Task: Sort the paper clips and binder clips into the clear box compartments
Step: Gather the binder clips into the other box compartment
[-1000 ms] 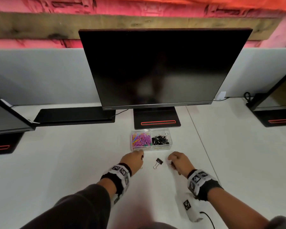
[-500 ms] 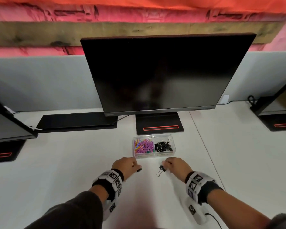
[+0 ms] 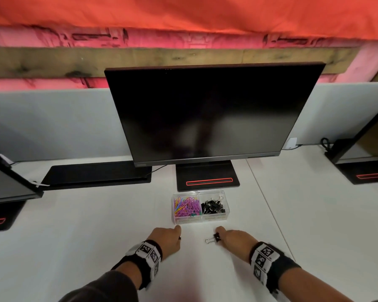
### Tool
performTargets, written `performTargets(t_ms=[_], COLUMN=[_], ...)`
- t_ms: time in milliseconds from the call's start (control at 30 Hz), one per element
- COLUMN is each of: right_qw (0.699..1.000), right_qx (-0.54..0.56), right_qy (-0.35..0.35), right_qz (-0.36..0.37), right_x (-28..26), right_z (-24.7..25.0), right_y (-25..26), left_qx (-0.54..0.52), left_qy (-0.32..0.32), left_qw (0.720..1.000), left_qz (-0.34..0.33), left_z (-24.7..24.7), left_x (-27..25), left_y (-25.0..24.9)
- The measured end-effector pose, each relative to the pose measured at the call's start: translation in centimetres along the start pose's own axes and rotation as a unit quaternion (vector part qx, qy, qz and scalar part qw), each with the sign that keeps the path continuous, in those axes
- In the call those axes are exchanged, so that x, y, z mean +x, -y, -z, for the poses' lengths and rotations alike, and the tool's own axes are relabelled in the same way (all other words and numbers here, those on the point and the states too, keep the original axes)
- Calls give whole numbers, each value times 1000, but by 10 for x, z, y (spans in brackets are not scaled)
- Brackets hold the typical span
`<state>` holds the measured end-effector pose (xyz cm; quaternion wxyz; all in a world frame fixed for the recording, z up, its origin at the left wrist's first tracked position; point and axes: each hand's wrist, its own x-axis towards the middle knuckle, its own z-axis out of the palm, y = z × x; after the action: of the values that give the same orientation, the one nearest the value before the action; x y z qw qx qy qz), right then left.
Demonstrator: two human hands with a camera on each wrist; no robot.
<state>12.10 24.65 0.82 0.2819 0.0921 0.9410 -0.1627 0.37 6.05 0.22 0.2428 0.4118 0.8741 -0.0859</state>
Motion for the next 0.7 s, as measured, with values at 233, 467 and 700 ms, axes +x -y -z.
performTargets(t_ms=[233, 467, 700], right_qw=[981, 976, 968], right_qx=[169, 175, 200], right_qy=[33, -25, -58], right_qz=[-84, -126, -140], right_x=[-13, 12, 33], right_z=[66, 117, 123], right_y=[-21, -3, 8], left_qx=[-113, -214, -327], left_qy=[-47, -59, -51], left_qw=[992, 974, 937], left_qz=[-23, 41, 112], left_z=[55, 109, 115], left_x=[-7, 49, 84], left_y=[-13, -47, -64])
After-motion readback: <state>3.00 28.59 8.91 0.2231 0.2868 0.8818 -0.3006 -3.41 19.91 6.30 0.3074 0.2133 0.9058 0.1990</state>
